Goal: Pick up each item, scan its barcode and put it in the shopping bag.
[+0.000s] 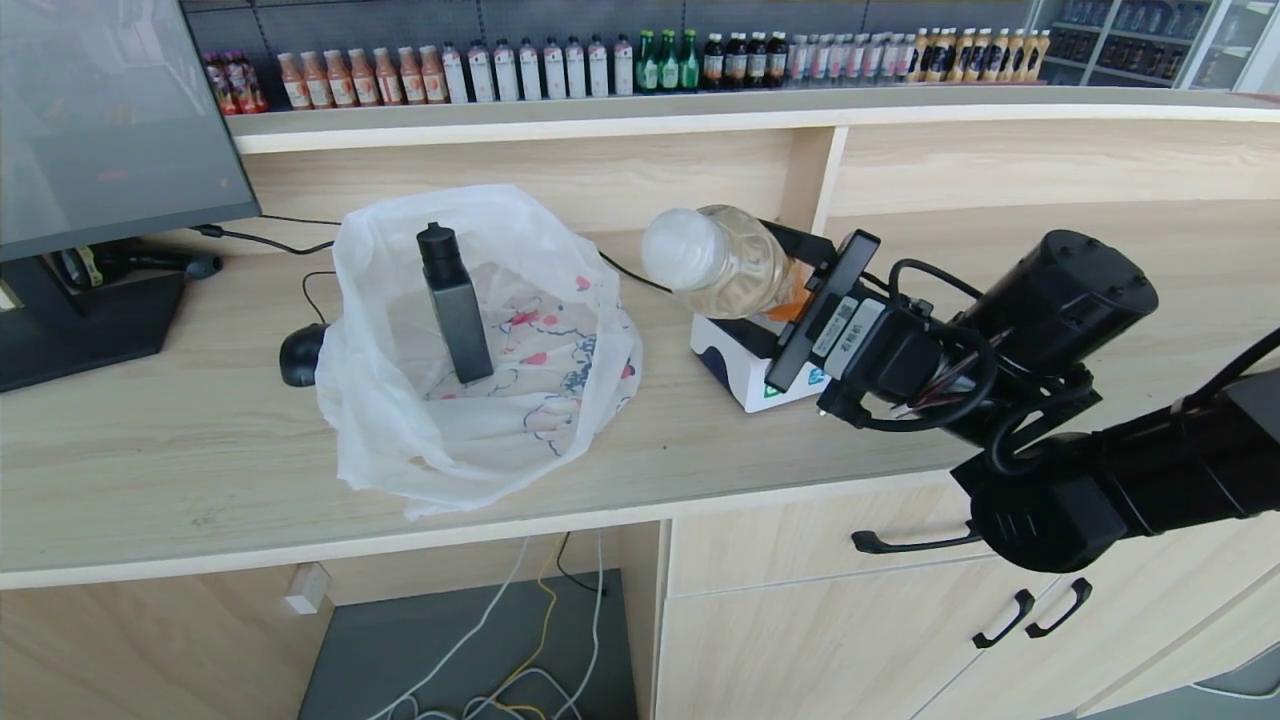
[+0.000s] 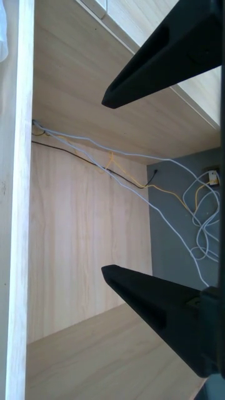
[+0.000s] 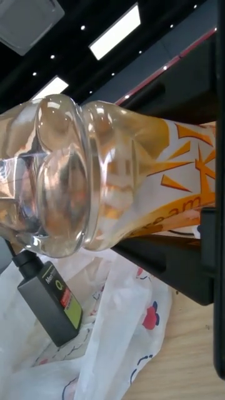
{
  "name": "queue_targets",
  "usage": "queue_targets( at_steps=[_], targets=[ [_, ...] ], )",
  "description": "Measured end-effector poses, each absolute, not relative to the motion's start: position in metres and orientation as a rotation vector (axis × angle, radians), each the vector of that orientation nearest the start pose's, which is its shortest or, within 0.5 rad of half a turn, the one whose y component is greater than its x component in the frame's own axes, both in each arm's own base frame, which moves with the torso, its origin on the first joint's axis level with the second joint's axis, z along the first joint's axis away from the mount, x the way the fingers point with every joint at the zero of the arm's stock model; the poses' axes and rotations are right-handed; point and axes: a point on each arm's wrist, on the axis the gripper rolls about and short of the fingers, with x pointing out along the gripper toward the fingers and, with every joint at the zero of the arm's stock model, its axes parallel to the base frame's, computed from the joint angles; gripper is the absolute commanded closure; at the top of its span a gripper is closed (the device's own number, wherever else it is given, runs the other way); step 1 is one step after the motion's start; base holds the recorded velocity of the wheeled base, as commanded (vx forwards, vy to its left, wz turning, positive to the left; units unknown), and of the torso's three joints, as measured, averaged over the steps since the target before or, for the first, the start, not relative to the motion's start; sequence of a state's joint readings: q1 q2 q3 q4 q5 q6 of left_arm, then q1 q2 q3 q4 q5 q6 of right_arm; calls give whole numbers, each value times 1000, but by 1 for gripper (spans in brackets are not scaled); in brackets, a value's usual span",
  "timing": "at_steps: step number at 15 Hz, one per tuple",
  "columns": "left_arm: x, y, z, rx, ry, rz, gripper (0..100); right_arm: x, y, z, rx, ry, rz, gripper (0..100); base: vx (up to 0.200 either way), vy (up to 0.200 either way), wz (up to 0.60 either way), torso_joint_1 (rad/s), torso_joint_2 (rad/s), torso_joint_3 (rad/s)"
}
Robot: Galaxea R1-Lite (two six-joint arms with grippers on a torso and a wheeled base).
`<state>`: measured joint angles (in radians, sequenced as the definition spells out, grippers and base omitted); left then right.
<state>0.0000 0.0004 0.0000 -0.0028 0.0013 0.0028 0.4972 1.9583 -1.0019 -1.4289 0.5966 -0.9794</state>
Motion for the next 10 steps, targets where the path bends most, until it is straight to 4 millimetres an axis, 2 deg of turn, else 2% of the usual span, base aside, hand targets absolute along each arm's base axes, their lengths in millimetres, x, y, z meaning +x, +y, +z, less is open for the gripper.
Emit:
queue_targets(
  at_steps=[6,10],
  targets=[
    [-23,0,76,3,-3,1,0,316,183,223,-876,-967,732,100,0,0,0,0,0,0],
    [-23,0,76,3,-2,1,0,317,182,231,-798,-937,664,100,0,0,0,0,0,0]
  ],
)
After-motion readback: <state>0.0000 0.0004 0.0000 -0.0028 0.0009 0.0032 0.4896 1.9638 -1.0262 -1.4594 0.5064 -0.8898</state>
